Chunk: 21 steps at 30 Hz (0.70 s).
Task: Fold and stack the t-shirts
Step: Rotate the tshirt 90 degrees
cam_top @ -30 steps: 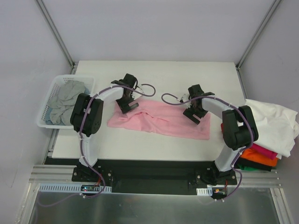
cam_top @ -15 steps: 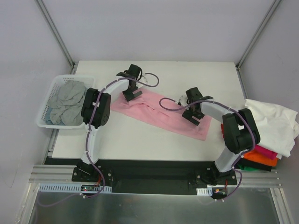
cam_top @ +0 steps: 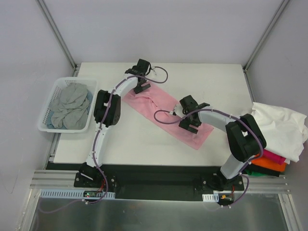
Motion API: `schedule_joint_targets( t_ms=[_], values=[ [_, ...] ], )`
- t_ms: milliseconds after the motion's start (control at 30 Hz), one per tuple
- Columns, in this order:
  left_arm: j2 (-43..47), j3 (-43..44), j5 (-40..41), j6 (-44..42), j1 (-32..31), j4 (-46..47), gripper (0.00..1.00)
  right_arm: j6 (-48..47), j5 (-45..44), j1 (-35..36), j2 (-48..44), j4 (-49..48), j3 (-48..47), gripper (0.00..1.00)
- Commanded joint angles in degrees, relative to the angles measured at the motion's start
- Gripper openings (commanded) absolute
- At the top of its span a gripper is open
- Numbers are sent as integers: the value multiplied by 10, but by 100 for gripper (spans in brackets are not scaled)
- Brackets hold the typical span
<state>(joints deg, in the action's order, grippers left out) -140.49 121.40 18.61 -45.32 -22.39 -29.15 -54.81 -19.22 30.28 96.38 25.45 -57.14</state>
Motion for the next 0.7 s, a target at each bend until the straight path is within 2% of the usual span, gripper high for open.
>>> schedule_joint_targets(
  t_ms=[0,167,667],
  values=[
    [-55,75,2,-33,-1,-5,99,10,9,21,-20,10,6,96],
    [-95,124,5,-59,-15,8,99,15,11,48,-11,11,5,96],
    [-97,118,-11,-68,-20,61,99,33,-1,122,-13,9,13,96]
  ],
)
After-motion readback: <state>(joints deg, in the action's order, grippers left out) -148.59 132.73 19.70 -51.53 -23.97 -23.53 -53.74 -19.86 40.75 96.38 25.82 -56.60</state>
